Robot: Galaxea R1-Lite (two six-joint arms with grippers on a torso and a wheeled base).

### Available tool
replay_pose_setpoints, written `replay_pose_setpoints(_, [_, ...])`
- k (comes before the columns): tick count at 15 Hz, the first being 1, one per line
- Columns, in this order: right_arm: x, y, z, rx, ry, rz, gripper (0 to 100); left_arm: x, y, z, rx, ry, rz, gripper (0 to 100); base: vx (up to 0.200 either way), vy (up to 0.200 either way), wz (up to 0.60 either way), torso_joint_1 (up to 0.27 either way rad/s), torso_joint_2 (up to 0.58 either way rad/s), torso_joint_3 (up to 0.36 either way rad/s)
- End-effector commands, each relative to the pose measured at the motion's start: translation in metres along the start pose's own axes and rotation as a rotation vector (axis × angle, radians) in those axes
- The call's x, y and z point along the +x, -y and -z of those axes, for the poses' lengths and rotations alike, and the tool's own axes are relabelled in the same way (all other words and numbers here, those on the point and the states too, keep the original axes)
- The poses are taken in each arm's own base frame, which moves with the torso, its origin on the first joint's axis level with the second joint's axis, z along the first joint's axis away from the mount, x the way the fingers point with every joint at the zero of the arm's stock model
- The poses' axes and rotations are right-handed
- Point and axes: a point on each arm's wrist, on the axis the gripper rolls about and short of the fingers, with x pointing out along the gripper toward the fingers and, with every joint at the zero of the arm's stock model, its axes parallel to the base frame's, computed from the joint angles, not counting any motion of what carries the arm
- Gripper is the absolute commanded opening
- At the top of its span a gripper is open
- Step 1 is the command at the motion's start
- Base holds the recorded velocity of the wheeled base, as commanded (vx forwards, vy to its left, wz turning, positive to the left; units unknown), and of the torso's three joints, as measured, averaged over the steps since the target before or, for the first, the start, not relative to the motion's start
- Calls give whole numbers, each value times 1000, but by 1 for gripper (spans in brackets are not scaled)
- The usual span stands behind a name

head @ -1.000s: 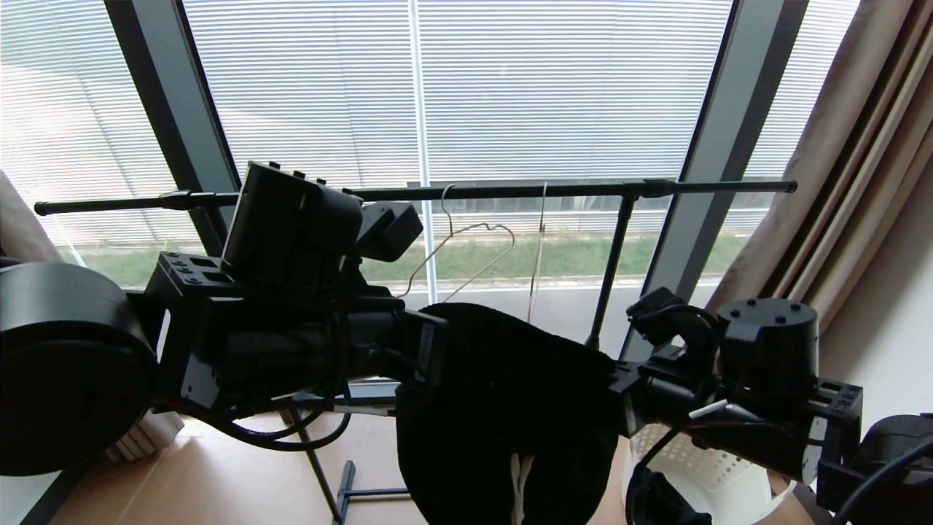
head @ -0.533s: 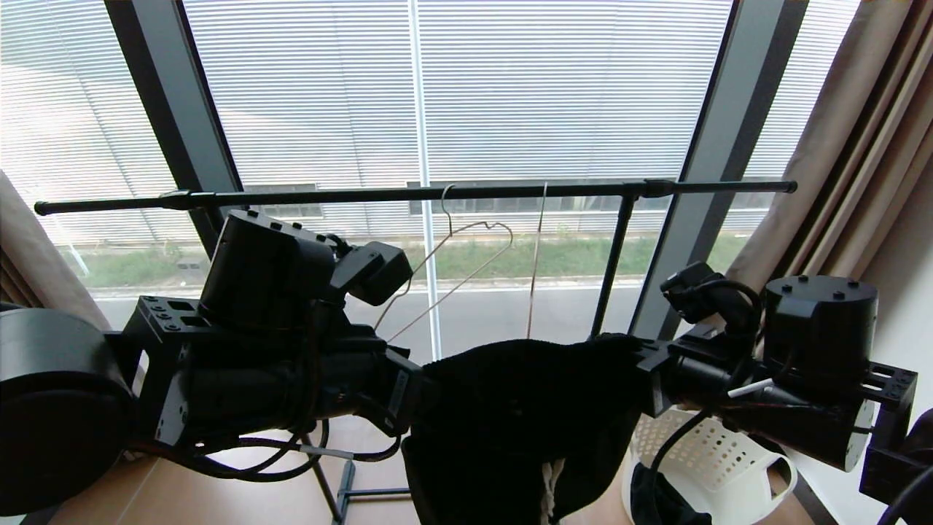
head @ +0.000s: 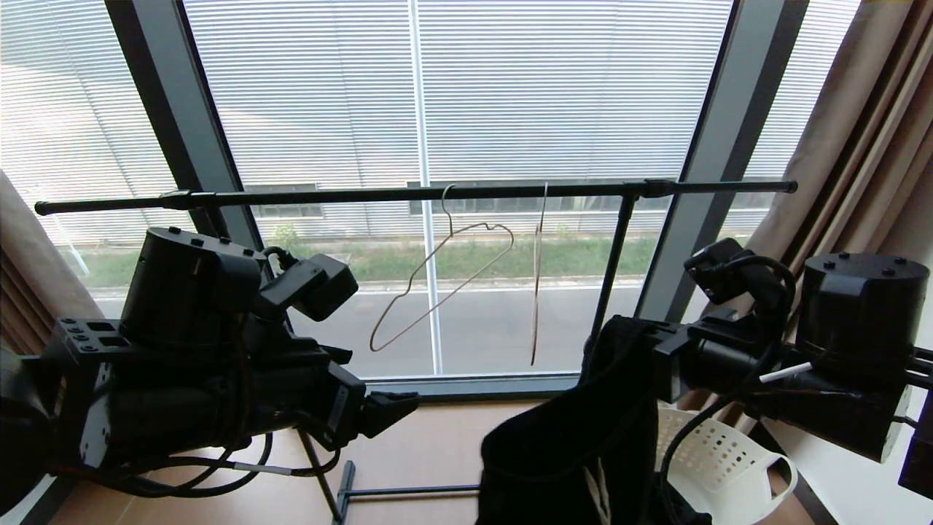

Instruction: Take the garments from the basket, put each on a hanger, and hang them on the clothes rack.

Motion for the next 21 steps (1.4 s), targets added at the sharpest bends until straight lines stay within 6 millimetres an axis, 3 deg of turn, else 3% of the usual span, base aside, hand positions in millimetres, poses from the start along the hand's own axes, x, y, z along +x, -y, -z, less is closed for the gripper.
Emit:
replay_pose_setpoints(1, [-10, -1, -6, -1, 21, -4, 0, 5, -16, 0, 16, -11, -49, 100, 0, 0, 0, 0, 0, 0])
replay_pose_setpoints(5, [-25, -8, -8, -52, 27, -30, 0, 41, -34, -17, 24, 13, -85, 100, 0, 0, 0, 0, 0, 0])
replay_pose_setpoints(6, [-33, -10, -9, -83, 23, -40, 0, 61, -40, -25, 20, 28, -92, 100, 0, 0, 0, 0, 0, 0])
replay_pose_setpoints(9, [-46, -16, -12, -108, 45, -66, 0, 95, -54, -36, 8, 24, -109, 100, 0, 0, 0, 0, 0, 0])
replay_pose_setpoints(14, [-52, -21, -7, -168, 41, -90, 0, 136, -87, -50, -19, 43, -158, 100, 0, 0, 0, 0, 0, 0])
replay_pose_setpoints(21, [-51, -23, -5, -171, 31, -94, 0, 185, -107, -53, -36, 86, -181, 100, 0, 0, 0, 0, 0, 0])
